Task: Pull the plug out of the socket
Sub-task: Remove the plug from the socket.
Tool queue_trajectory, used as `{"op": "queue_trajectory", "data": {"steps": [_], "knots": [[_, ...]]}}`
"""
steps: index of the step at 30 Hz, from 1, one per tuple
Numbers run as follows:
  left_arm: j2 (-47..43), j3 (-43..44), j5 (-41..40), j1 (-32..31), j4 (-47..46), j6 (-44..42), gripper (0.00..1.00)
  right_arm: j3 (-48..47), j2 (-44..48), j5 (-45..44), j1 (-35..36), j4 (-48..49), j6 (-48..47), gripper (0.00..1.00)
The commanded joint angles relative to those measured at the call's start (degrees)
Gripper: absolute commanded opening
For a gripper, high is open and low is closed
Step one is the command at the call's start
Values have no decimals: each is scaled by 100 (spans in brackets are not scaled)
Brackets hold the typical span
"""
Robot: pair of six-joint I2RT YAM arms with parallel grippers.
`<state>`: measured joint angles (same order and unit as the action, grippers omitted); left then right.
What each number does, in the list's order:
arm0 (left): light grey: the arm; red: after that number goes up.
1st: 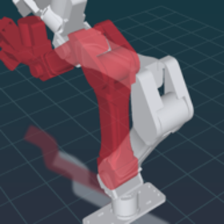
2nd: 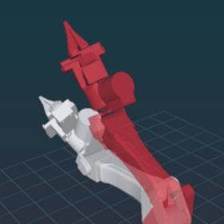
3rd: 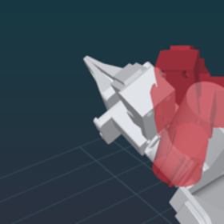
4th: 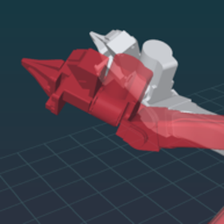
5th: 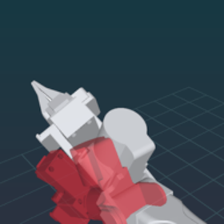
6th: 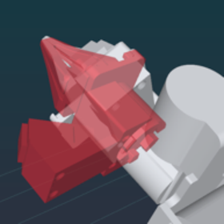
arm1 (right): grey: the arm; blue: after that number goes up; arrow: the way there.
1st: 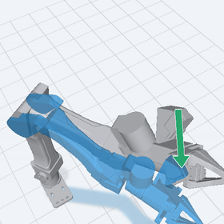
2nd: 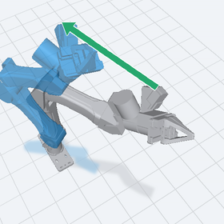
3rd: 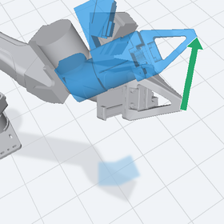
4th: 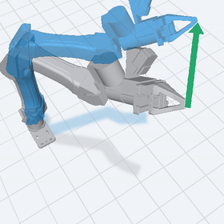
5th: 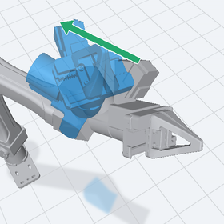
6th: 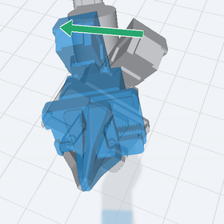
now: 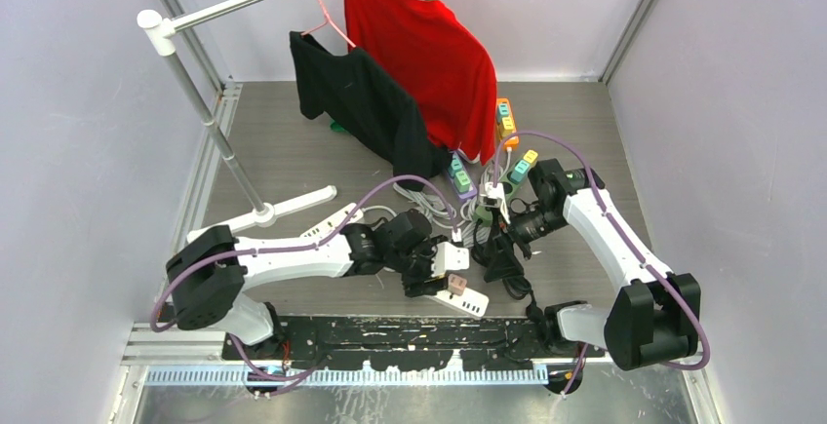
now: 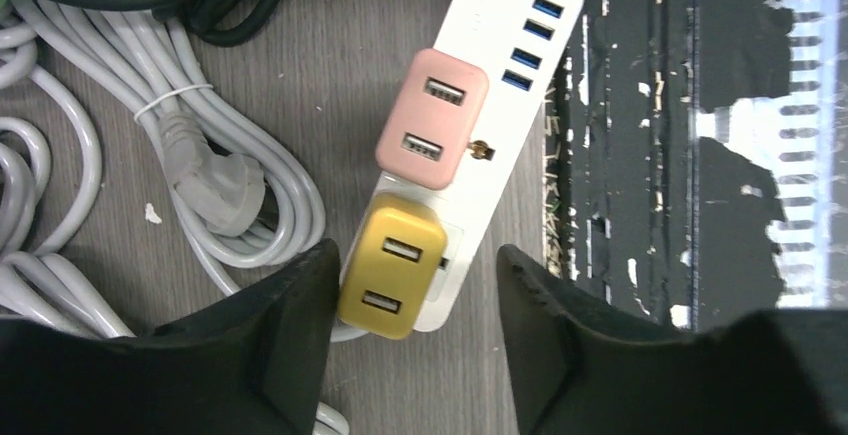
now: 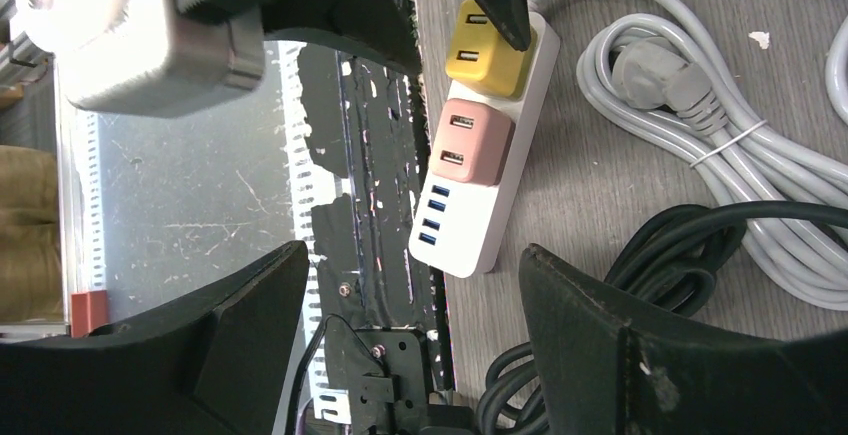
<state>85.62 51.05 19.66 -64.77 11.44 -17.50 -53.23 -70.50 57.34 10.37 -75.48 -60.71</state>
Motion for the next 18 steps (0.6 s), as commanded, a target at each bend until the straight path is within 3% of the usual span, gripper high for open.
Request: {"op": "queue_trajectory", "data": {"steps": [1,3,5,9,12,18], "knots": [[248,312,-90,-18,-135,-120,53,2,105,198,-20,53,-39,82],[347,334,-96,-22,-121,-67,44,5,101,198,-24,59,-38,82],[390,304,-247,-18,-178,26,24,21,104,198,-24,62,-45,82],[289,179,-820,-18,-478,548,0,47,111,182,-20,54,-141,82],[261,213,-1668,-18,-392,1549,0,22,96,117,-22,46,-297,82],[364,312,-2453,-168,42,2557,0,-67,-22,113,-18,-216,-1389,84]]}}
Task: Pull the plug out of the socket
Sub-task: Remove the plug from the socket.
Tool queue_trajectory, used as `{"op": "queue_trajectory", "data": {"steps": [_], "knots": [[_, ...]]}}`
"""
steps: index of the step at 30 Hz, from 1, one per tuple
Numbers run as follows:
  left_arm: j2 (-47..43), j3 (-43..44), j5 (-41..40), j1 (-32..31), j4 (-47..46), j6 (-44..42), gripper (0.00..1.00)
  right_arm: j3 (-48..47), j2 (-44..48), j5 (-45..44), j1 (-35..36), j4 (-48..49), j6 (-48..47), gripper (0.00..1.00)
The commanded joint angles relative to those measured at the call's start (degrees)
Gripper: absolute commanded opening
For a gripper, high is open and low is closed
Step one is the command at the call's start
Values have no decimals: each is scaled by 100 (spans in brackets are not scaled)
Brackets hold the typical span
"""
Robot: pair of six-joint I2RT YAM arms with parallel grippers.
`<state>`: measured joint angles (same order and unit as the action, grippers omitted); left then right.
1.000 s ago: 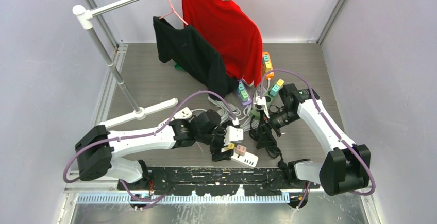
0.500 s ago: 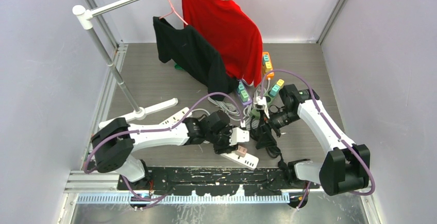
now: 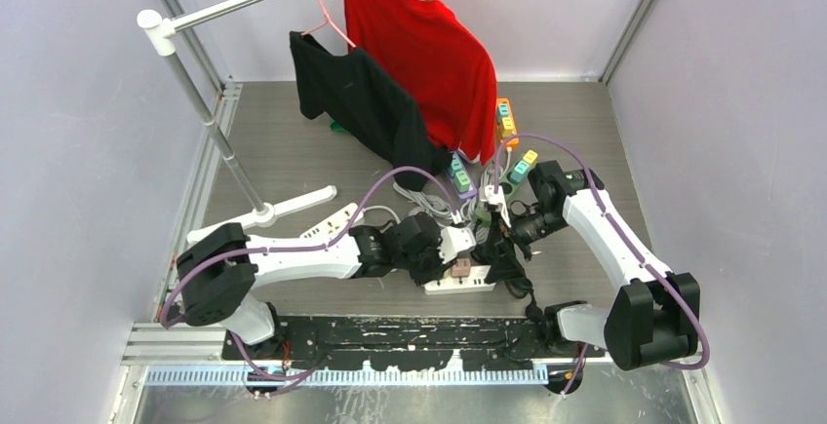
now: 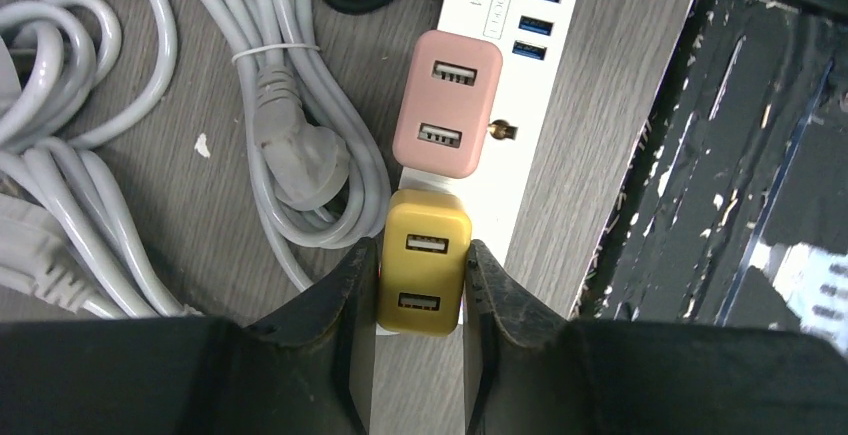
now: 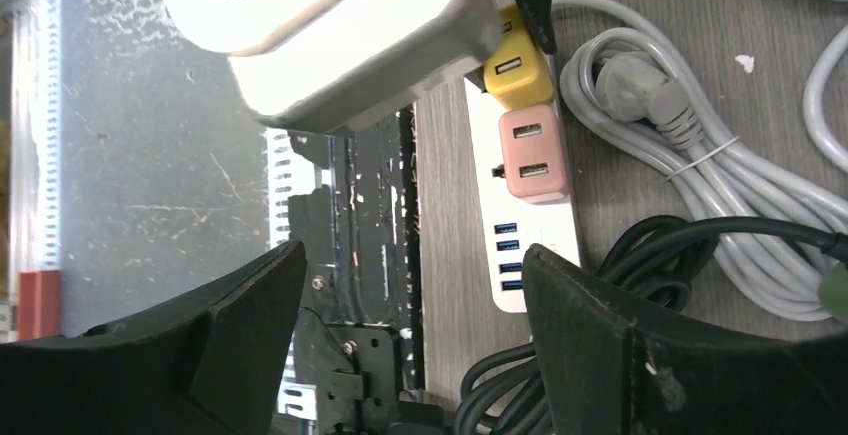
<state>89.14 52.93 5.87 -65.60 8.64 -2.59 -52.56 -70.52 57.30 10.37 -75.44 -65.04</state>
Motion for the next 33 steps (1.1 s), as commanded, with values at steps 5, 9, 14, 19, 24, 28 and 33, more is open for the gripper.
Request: {"op": "queue_trajectory", "data": {"steps": [5,9,14,19,24,28,33], "knots": [[49,-26,-1446,-464,47,1194,0,-68,-208,-22,-18,11,-1675,88],[15,-190,-1313,-619,-310,1006,0,-131,-333,-122,-22,303,-1747,88],[-250,-686,-1133,-638,-904,804,0,-209,-391,-64,-10,192,-2140,87],[-429,-1107,-960,-639,-1477,602,0,-299,50,-914,-9,-410,-3204,91],[-369,-1319,-784,-640,-2051,586,0,-359,296,-405,0,-605,-3589,92],[-319,-1347,-744,-638,-2208,670,0,187,387,109,282,-111,-3451,91],[-260,-1349,-729,-647,-2320,679,0,773,646,55,433,1196,-2340,88]]}}
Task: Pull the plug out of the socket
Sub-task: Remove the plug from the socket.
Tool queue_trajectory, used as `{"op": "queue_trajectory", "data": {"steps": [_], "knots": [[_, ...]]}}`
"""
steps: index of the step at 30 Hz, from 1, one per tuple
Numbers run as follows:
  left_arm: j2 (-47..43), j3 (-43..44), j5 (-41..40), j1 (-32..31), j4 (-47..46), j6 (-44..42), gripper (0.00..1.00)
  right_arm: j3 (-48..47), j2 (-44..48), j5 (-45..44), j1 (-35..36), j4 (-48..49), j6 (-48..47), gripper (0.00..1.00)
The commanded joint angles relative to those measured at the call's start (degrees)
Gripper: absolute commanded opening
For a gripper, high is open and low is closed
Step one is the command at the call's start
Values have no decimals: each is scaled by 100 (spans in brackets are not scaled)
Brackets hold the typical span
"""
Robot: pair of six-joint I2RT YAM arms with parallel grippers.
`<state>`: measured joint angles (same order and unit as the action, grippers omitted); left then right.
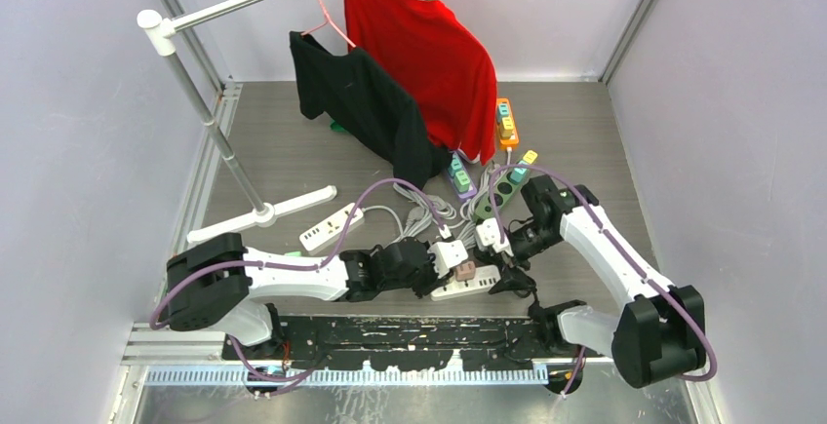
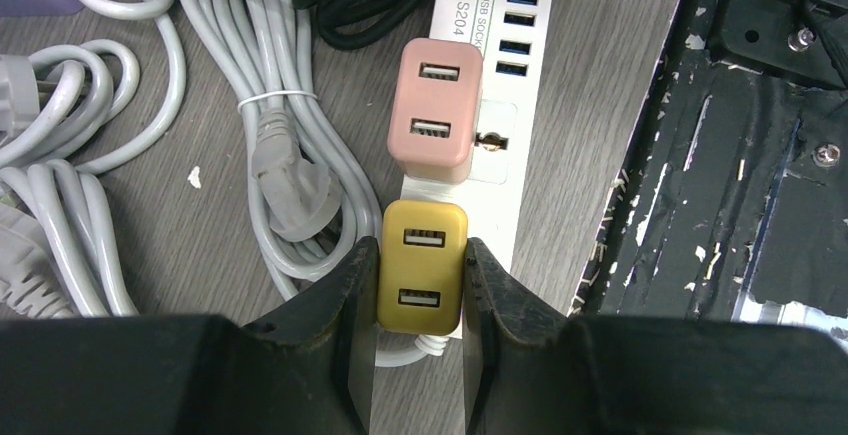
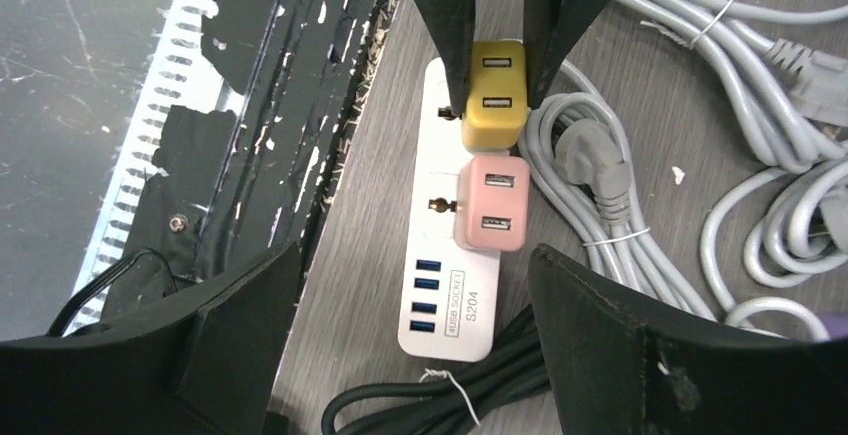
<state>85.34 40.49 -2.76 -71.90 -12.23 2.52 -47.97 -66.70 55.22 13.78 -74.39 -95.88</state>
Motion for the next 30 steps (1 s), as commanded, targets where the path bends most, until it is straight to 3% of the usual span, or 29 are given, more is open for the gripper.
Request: {"op": "queue_trajectory", "data": {"steps": [1,5,9,15,30], "knots": [[155,-112,147,-17,-275,180,0,416,344,192,142,1500,1252,87],[275,-52,259,-18,-306,176,0,714,426,-84,393,2833,2539,83],[249,-71,252,-17,-312,148,0,981,460,-187,479,3505,3046,80],[256,-104,275,-22,-341,160,0,1346,526,-223,498,3435,2662,71],[274,-85,292,-24,-339,278,0,1457,613,-207,677,3178,2089,33]]}}
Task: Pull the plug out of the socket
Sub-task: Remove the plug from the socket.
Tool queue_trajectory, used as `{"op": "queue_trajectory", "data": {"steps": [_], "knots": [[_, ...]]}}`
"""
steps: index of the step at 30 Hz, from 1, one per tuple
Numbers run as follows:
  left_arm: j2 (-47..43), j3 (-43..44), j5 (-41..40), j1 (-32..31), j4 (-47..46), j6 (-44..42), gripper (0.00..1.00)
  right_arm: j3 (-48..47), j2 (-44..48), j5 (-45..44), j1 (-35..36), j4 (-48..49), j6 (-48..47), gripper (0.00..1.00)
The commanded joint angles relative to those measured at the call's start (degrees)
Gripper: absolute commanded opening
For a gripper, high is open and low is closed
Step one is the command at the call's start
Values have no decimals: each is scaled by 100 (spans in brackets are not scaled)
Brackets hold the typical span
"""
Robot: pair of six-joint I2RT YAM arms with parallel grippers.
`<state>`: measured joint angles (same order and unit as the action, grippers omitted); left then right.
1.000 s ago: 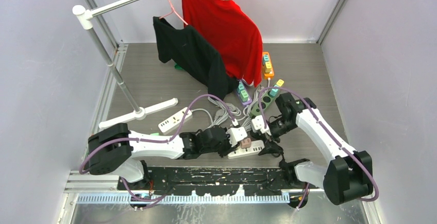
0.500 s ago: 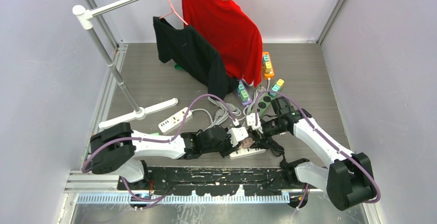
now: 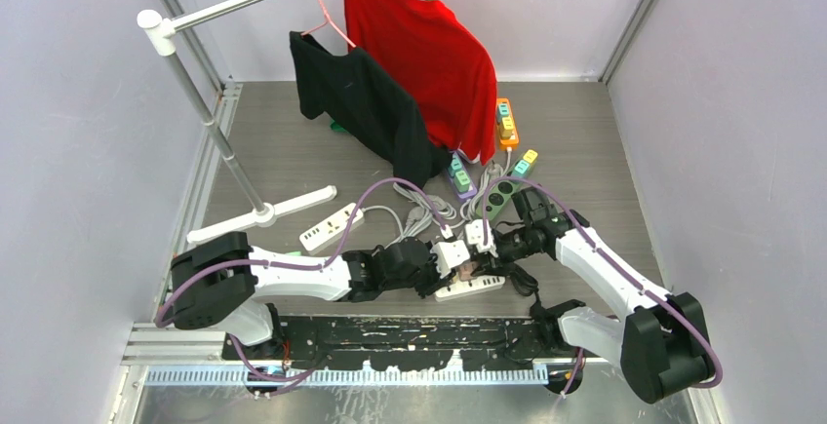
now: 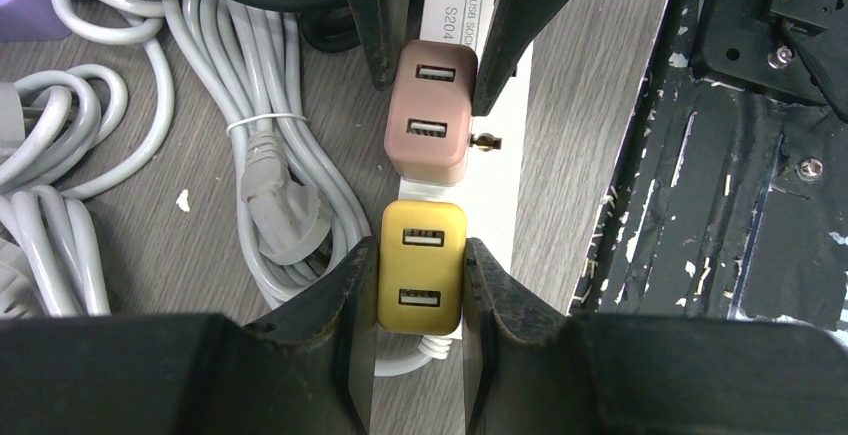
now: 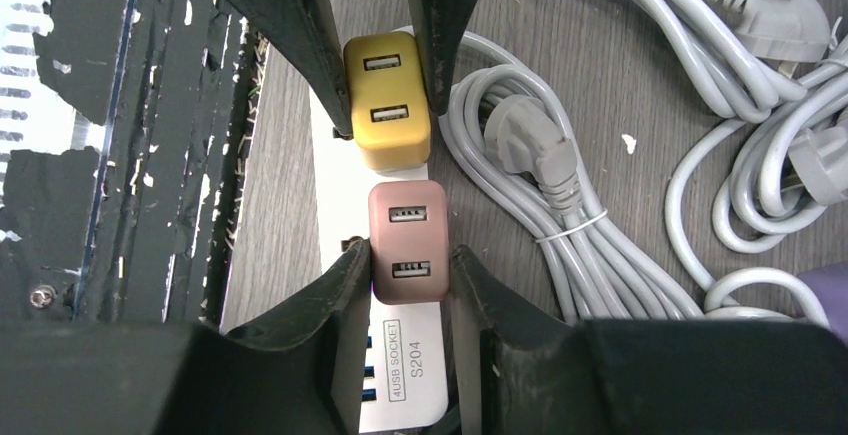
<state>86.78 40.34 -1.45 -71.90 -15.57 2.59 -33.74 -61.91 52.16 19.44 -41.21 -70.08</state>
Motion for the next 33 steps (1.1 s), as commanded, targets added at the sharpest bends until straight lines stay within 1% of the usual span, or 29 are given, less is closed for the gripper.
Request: {"op": "queue_trajectory", "data": {"steps": [1,5,6,7,9,10,11,13,14,16,18,21,23,25,26,27,28,29,30,33], "knots": [[130,-77,155,-26,-7,283,0,23,147,97,131,-318,-683,30],[122,-112,131,-34,2,335,0,-26,164,75,231,-1082,-1487,21],[128,-121,137,-35,2,346,0,-36,171,67,243,-1157,-1543,19],[132,-125,132,-42,10,347,0,-50,176,55,238,-1096,-1394,17],[160,-110,133,-73,48,343,0,-62,184,19,176,-401,-88,14],[170,-101,139,-82,72,346,0,-43,186,-19,87,329,632,13],[180,-97,144,-99,91,347,0,-11,196,-51,-1,738,1054,13],[171,-117,132,-118,98,362,0,3,209,-62,-160,1112,1408,11],[166,-134,126,-122,98,377,0,-7,206,-67,-202,1116,1432,11],[150,-184,112,-130,94,403,0,-51,220,-87,-229,722,1031,9],[149,-237,104,-132,62,432,0,-92,215,-85,-226,-47,127,8],[170,-295,93,-132,12,476,0,-111,224,-175,-172,-1288,-1539,2],[187,-298,84,-132,2,479,0,-69,229,-195,-107,-1845,-2356,1],[210,-284,89,-131,2,456,0,-40,223,-75,-37,-2128,-2781,1],[222,-269,86,-131,2,446,0,-45,225,36,-9,-2148,-2816,1],[243,-257,93,-131,6,439,0,-50,225,134,-8,-2074,-2695,1],[249,-247,100,-131,14,436,0,-56,227,233,-6,-1832,-2331,1],[270,-234,113,-131,25,438,0,-80,226,280,-11,-1486,-1819,1],[273,-228,122,-138,44,442,0,-106,234,315,-48,-1073,-944,1],[278,-258,115,-142,46,476,0,-161,246,386,-205,-113,327,1]]}}
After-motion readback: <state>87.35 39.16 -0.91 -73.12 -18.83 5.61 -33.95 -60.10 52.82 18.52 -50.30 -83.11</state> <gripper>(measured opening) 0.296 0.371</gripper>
